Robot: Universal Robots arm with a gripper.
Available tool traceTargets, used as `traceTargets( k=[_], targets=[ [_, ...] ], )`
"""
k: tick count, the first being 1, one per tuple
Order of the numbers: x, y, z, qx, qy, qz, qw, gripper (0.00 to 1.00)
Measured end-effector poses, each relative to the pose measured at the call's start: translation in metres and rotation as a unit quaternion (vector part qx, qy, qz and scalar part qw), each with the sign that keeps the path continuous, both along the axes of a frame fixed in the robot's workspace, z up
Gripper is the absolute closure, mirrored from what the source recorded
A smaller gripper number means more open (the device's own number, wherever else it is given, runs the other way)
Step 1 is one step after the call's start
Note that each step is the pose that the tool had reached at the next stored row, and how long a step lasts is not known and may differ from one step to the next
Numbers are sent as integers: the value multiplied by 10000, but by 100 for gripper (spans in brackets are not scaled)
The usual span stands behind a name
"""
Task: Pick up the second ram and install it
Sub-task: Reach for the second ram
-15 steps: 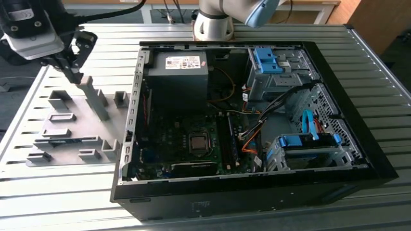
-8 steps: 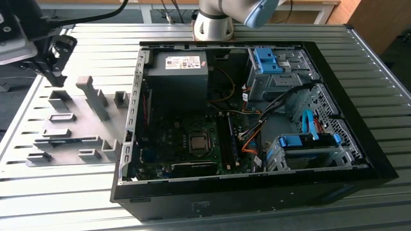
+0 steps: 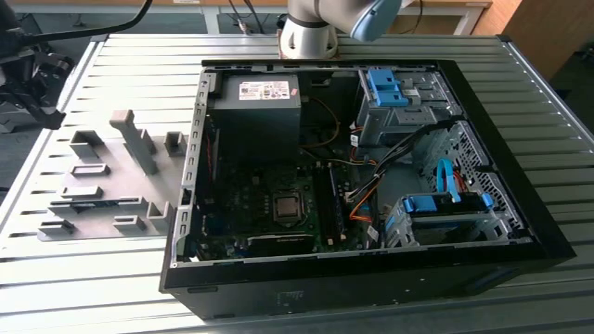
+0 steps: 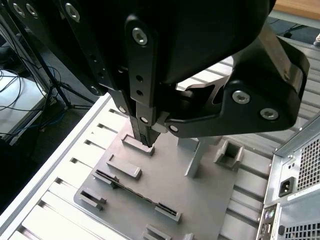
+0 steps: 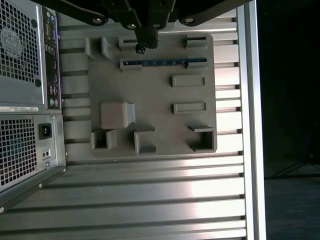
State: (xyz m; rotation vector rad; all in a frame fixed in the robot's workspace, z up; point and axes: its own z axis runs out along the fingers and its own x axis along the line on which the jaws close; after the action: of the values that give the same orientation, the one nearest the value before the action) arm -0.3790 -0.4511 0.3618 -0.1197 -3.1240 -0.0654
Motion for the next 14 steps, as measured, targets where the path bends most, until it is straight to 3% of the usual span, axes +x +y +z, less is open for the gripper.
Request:
traceTargets(
  k=[14],
  targets=[
    [-47, 0, -12, 0, 1, 0, 10000, 89]
  ],
)
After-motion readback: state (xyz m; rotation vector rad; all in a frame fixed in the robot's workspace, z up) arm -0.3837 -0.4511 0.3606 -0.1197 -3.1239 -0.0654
